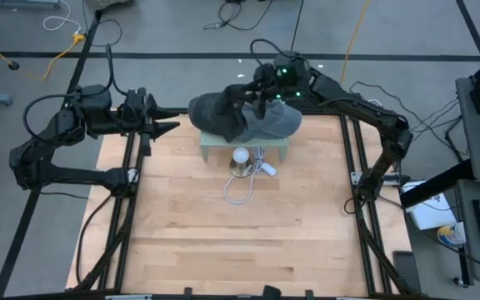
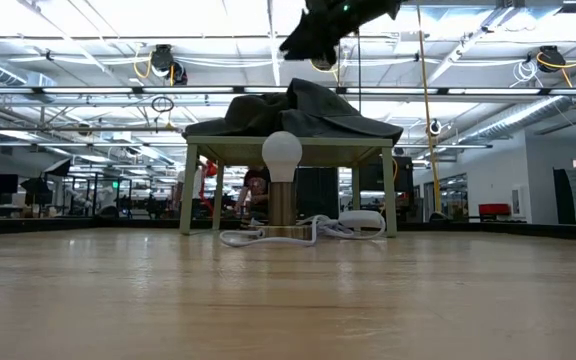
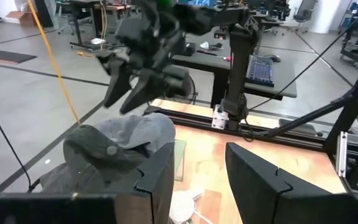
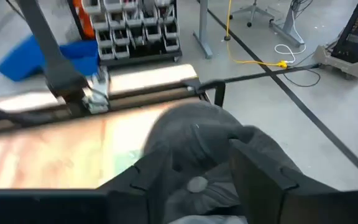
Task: Pick & Place hat
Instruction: Return to Home Position
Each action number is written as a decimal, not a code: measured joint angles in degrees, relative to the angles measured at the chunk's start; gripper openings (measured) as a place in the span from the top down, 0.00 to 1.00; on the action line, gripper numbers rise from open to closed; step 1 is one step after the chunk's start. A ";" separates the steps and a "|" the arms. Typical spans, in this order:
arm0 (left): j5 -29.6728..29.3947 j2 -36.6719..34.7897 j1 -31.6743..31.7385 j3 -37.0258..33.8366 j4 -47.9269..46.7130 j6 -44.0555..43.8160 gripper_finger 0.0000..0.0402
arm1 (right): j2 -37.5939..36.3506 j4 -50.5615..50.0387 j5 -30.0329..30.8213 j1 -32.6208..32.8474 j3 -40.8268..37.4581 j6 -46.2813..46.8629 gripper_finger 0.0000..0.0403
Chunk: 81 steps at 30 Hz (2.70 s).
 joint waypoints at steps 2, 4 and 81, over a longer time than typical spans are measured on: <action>-0.32 0.01 -0.02 0.00 0.22 -0.53 0.63 | -1.23 -0.32 0.01 0.45 0.02 2.33 0.60; -0.47 0.00 -0.02 0.00 0.71 -1.74 0.63 | -3.17 -1.43 0.01 0.63 -0.52 2.84 0.59; 3.13 -37.44 -0.22 -58.92 39.89 -4.96 0.63 | -73.69 42.81 8.38 3.77 -101.53 15.82 0.59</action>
